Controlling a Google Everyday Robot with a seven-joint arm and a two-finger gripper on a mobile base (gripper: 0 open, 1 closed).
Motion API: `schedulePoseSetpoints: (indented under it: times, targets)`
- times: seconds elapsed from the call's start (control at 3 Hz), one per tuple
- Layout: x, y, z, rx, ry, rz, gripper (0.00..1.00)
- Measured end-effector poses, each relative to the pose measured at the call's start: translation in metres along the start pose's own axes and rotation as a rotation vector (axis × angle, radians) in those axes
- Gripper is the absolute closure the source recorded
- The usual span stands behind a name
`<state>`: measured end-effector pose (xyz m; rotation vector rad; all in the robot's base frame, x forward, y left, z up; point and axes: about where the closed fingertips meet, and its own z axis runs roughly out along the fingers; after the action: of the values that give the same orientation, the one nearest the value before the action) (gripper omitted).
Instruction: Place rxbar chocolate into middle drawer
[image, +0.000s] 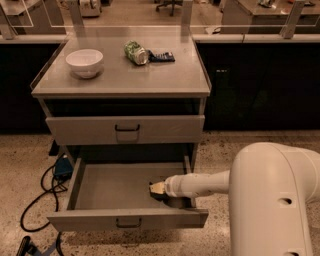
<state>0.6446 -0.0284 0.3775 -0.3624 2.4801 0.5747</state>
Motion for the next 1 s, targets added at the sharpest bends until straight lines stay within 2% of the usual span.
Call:
schedulePoseSetpoints:
  times: [0.33,1.0]
  targets:
    - [0.0000,0.0000,0.0000,0.000,0.000,0.000,0.81]
    - [0.0000,0.0001,0.0001,0.000,0.000,0.000,0.35]
